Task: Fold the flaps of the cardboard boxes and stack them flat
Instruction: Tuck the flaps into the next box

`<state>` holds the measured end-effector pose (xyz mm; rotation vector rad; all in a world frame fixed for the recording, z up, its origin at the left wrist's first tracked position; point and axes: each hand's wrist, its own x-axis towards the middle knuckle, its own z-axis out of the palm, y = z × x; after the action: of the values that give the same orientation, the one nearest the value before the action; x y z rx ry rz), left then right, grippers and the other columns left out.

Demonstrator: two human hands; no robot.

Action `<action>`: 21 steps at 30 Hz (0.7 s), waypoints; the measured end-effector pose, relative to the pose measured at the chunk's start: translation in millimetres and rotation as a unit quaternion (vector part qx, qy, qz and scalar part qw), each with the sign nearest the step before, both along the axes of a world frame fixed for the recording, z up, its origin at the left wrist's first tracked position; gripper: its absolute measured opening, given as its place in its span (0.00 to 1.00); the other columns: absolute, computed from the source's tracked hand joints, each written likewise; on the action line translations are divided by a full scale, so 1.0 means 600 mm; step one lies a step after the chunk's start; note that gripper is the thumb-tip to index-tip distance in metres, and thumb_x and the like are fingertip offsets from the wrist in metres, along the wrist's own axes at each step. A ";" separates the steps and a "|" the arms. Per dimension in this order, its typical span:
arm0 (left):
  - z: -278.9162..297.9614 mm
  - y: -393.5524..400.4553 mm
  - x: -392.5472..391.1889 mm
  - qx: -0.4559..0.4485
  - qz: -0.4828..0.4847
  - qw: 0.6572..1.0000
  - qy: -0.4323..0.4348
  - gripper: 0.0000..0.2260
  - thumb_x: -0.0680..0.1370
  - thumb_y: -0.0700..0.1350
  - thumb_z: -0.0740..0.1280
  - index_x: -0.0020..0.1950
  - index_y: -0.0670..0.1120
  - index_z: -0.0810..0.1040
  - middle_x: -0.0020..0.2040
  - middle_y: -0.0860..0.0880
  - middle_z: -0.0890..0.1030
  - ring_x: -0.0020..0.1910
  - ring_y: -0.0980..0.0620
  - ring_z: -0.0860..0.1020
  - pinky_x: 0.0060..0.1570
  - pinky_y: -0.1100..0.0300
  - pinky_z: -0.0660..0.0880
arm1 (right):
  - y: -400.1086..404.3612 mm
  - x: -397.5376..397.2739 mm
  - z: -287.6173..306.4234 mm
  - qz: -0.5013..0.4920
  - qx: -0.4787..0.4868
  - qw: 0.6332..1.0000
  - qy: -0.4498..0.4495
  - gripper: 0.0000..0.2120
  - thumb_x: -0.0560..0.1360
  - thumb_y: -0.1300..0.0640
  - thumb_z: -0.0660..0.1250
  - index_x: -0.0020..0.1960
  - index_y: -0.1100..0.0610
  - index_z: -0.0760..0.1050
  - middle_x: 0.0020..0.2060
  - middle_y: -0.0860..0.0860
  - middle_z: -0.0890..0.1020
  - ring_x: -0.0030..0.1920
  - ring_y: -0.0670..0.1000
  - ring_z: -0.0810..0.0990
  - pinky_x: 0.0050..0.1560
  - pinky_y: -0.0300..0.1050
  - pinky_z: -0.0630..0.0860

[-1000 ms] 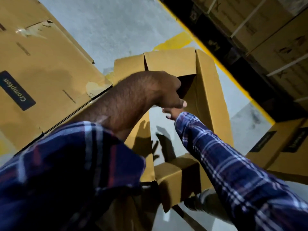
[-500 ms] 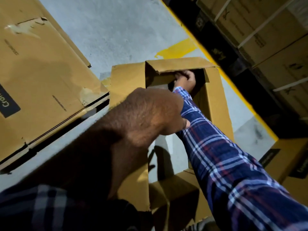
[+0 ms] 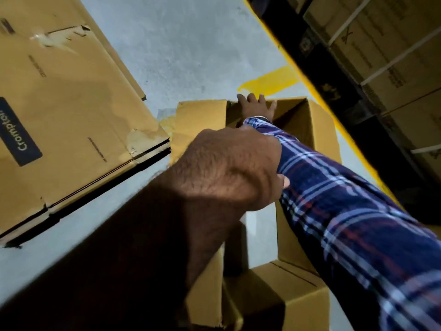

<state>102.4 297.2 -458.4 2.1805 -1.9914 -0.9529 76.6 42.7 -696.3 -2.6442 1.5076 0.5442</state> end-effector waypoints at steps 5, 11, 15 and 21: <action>-0.012 0.022 0.031 0.051 0.010 0.999 0.011 0.27 0.81 0.67 0.58 0.78 0.60 0.62 0.52 0.55 0.73 0.56 0.48 0.72 0.42 0.56 0.64 | -0.011 0.015 -0.017 0.082 -0.132 0.988 0.014 0.16 0.80 0.63 0.58 0.62 0.52 0.79 0.60 0.55 0.80 0.63 0.59 0.77 0.69 0.62 0.60; -0.029 0.028 0.047 0.084 -0.003 0.996 -0.037 0.28 0.80 0.70 0.56 0.77 0.60 0.61 0.71 0.50 0.73 0.67 0.44 0.74 0.48 0.53 0.65 | -0.026 -0.017 -0.030 0.119 -0.147 0.982 -0.026 0.13 0.79 0.63 0.61 0.59 0.53 0.79 0.56 0.57 0.80 0.58 0.61 0.78 0.60 0.57 0.67; -0.023 0.016 0.039 0.089 -0.010 0.996 -0.022 0.28 0.82 0.67 0.58 0.79 0.57 0.62 0.66 0.49 0.75 0.57 0.50 0.75 0.40 0.57 0.64 | 0.013 -0.061 -0.028 0.112 -0.109 0.975 -0.156 0.30 0.74 0.53 0.73 0.73 0.51 0.68 0.70 0.56 0.72 0.71 0.60 0.69 0.68 0.58 0.67; -0.010 0.015 0.030 0.065 -0.006 0.998 -0.026 0.28 0.81 0.66 0.60 0.78 0.55 0.66 0.65 0.47 0.76 0.59 0.46 0.76 0.43 0.56 0.69 | 0.200 -0.201 0.039 -0.157 0.151 0.896 -0.388 0.31 0.68 0.30 0.64 0.58 0.53 0.81 0.47 0.49 0.81 0.49 0.50 0.79 0.43 0.31 0.70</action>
<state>120.6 306.3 -464.4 2.2848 -2.0219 -1.0652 -43.8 162.8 -672.8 -1.9349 1.3741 -0.2687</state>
